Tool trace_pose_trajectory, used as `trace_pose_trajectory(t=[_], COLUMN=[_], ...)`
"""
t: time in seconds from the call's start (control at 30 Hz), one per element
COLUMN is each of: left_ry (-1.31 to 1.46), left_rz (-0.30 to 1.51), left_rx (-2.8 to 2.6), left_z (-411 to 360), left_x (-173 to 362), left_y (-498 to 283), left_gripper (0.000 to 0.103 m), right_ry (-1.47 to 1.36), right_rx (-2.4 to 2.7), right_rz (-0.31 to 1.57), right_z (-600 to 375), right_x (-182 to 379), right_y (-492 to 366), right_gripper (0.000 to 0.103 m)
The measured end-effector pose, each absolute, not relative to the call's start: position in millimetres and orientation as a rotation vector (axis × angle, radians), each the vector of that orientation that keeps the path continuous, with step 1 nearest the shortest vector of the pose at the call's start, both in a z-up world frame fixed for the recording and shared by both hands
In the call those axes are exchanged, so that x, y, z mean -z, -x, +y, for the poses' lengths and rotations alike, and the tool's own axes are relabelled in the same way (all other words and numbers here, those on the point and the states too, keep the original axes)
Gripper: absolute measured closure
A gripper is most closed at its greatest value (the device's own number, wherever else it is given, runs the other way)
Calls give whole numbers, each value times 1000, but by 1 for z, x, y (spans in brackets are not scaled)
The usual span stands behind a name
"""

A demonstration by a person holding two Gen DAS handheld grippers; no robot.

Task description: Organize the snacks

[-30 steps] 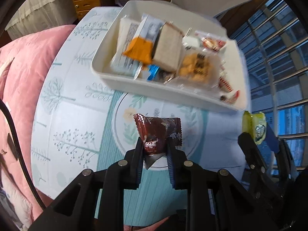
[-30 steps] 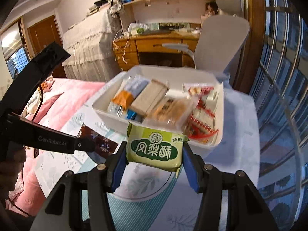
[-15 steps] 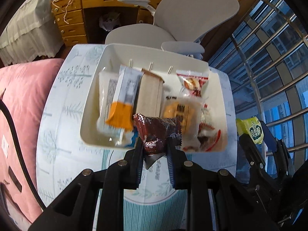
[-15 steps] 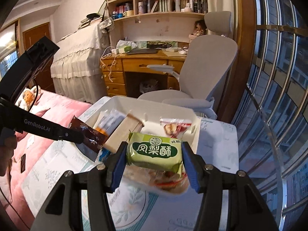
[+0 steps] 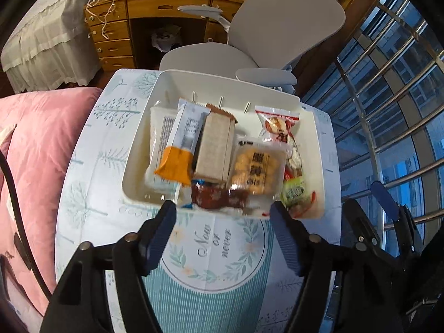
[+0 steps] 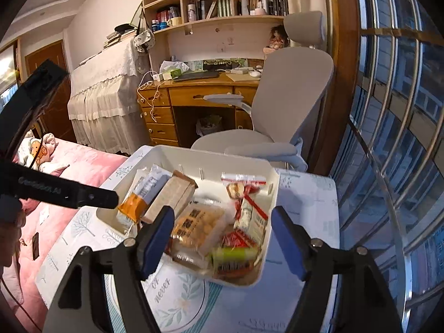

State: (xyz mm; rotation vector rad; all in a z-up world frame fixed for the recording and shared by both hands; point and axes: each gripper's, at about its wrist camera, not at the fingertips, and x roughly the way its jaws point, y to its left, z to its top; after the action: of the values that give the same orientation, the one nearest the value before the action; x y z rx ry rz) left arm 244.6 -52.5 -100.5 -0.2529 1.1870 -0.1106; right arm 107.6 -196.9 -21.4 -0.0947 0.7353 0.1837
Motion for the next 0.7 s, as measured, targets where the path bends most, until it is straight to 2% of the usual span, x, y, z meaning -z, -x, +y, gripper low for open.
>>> trace_pose_trajectory(t=[0.3,0.57,0.7], left_ry=[286,263,234], left_rz=[1187,1280,1300], left_rx=[165,217,231], left_z=[-45,-23,-2], left_x=[116,145,140], left_y=[-186,-124,-88], left_gripper=[30,30,30], right_ry=[16,-86,-123], right_rx=[-110,9,44], right_rz=[897,1038,1102], right_z=[-214,-204,-186], right_x=[48,69,68], right_y=[-51,18,53], right_gripper=[28,24,24])
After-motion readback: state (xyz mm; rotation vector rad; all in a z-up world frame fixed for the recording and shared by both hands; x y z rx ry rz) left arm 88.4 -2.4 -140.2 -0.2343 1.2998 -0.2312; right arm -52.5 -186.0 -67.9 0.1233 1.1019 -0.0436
